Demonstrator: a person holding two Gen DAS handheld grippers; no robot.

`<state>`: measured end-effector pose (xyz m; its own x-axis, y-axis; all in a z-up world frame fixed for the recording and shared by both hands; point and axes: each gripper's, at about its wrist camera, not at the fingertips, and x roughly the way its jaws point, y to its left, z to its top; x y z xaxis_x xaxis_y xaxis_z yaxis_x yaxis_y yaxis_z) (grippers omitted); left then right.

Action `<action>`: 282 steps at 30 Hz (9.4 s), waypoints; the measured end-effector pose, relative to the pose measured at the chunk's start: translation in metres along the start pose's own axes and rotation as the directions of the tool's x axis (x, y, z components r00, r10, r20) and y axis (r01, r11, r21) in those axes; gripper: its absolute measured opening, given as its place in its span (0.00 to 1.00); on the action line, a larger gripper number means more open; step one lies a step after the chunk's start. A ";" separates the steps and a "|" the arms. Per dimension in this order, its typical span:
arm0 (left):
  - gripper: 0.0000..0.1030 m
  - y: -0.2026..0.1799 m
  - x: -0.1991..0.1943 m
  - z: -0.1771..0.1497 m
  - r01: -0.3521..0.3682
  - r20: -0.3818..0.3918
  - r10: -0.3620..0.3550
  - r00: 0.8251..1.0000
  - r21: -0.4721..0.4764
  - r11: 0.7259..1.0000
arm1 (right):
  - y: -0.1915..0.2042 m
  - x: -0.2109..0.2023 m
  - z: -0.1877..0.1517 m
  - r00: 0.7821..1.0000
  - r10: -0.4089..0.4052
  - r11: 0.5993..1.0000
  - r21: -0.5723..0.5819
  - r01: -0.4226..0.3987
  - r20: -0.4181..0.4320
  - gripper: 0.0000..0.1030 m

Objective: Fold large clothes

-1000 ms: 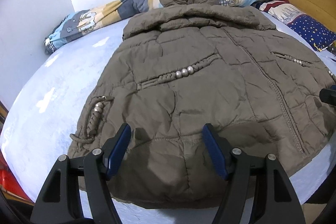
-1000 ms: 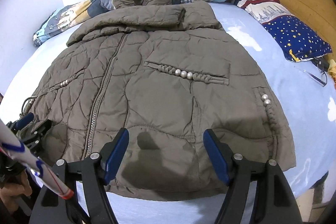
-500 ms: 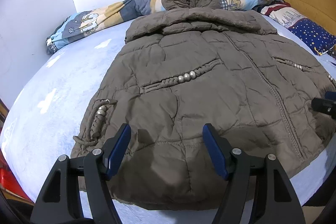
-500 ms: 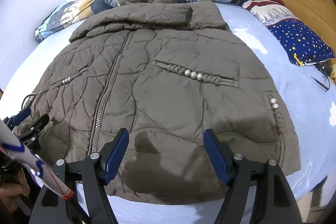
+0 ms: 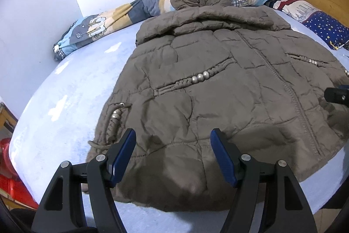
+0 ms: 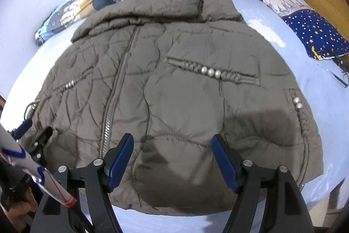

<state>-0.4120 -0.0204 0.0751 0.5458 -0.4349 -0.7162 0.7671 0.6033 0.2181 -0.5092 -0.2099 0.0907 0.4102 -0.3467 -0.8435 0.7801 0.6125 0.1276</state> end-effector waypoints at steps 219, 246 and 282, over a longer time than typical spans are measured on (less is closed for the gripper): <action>0.75 -0.009 0.036 -0.018 -0.003 -0.019 0.002 1.000 -0.058 0.998 | 0.027 0.026 -0.025 0.999 -0.045 0.984 -0.171 0.046 0.009 0.77; 0.75 -0.005 0.031 -0.019 0.016 -0.023 -0.017 1.000 -0.059 0.998 | -0.035 0.017 -0.003 0.995 -0.099 0.993 0.062 0.099 -0.015 0.81; 0.74 0.158 0.034 -0.056 0.231 -0.046 -0.354 0.934 -0.678 0.698 | -0.234 -0.040 -0.053 0.982 0.040 0.707 0.690 -0.157 0.183 0.82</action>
<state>-0.2908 0.0977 0.0484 0.2227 -0.5891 -0.7768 0.4327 0.7737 -0.4628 -0.7329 -0.3012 0.0668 0.5207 -0.4463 -0.7278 0.8126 -0.0023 0.5828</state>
